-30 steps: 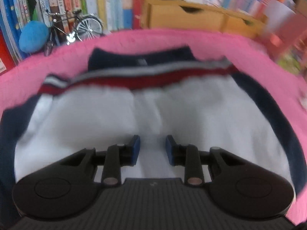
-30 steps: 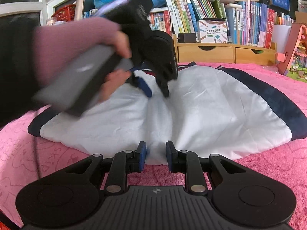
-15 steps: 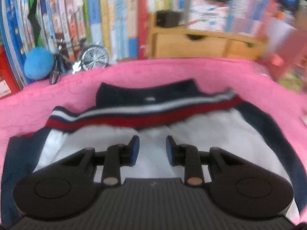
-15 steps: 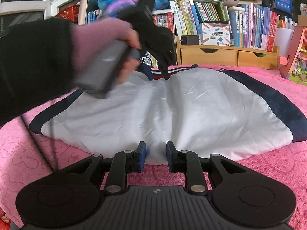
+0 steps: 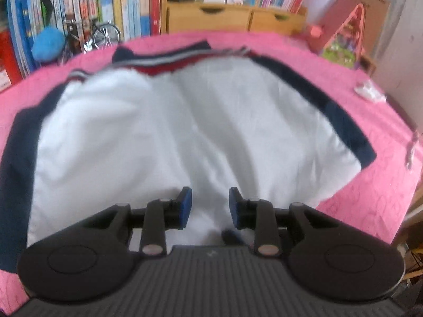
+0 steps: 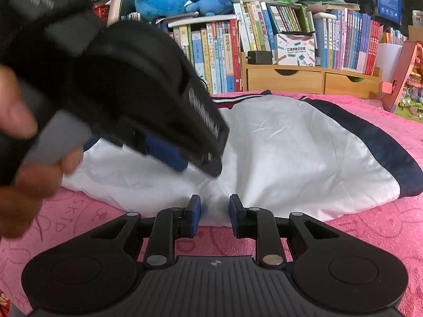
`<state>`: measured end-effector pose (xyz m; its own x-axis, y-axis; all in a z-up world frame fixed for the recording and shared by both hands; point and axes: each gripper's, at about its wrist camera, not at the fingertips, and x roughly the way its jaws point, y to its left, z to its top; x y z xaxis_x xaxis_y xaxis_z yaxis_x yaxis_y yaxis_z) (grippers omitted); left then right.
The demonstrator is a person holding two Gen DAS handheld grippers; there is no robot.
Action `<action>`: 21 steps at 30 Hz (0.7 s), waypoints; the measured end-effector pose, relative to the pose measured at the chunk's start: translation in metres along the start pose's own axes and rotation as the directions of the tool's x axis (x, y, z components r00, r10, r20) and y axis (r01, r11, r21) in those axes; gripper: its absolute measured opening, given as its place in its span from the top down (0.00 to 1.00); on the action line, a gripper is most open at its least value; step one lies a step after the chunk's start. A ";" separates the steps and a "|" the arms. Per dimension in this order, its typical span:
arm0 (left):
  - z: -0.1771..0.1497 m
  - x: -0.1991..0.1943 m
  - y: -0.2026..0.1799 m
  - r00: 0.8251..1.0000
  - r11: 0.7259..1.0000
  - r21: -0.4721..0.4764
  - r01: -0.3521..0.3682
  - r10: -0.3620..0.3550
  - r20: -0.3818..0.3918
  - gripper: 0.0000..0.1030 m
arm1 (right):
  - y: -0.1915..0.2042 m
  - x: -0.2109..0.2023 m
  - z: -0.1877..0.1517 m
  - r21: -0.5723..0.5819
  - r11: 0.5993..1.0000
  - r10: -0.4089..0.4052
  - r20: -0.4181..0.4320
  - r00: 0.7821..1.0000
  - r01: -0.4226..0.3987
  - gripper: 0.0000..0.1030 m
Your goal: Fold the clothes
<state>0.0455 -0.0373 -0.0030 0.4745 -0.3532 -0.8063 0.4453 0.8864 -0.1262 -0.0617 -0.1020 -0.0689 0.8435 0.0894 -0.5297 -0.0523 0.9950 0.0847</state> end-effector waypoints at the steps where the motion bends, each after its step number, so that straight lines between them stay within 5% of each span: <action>1: -0.001 0.002 -0.001 1.000 1.000 0.006 0.001 -0.001 -0.007 0.71 | 0.000 0.000 0.000 0.000 1.000 0.000 0.000 1.000 0.000 0.76; 11: 0.045 0.042 0.011 0.999 0.997 -0.065 -0.043 0.042 -0.016 0.70 | -0.004 0.001 0.000 -0.001 1.000 0.018 0.009 1.000 -0.018 0.75; 21: 0.125 0.097 0.047 0.981 0.969 -0.180 -0.171 0.184 0.057 0.71 | -0.008 0.000 -0.001 -0.022 0.999 0.049 0.021 0.999 -0.049 0.74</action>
<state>0.2075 -0.0672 -0.0153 0.5910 -0.2011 -0.7812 0.2138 0.9728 -0.0887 -0.0618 -0.1096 -0.0710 0.8507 0.1375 -0.5074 -0.1052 0.9902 0.0919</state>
